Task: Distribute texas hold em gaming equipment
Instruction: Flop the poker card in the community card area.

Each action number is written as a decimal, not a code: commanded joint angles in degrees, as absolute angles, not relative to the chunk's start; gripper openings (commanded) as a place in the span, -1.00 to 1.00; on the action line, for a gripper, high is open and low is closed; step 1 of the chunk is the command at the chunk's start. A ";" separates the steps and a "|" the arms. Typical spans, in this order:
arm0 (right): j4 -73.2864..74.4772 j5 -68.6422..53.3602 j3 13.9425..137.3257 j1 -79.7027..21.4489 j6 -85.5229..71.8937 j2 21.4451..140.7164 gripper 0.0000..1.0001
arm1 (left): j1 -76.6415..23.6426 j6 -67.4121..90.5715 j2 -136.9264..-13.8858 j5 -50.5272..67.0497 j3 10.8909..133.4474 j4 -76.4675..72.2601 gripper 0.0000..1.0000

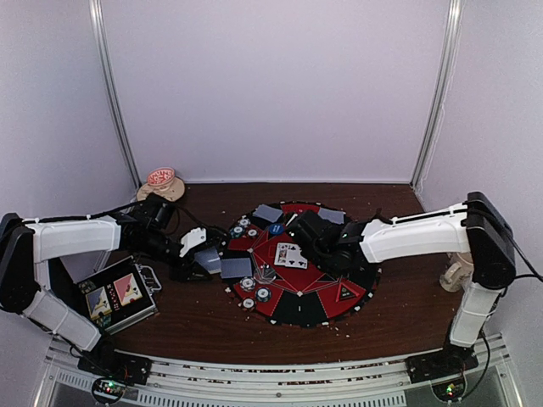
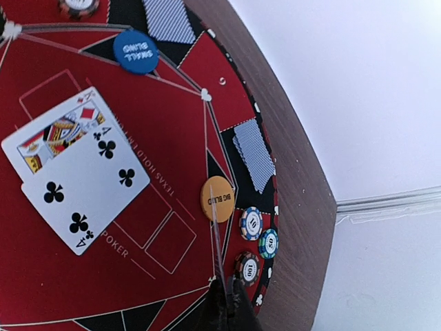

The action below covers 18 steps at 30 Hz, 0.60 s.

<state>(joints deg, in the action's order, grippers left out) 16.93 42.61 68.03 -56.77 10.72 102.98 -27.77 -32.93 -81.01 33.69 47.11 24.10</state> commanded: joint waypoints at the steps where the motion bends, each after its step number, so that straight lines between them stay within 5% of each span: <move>1: 14.83 49.84 69.78 -57.75 19.22 107.00 -1.00 | -27.77 -33.31 -80.43 34.60 47.37 22.98 -0.09; 18: 4.34 36.48 64.62 -55.22 30.84 106.20 -1.00 | -27.74 -33.31 -80.20 34.65 47.29 22.94 -0.09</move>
<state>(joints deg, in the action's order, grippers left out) 7.60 39.57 66.24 -56.47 28.12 108.20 -27.77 -32.93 -81.01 33.69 47.11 24.08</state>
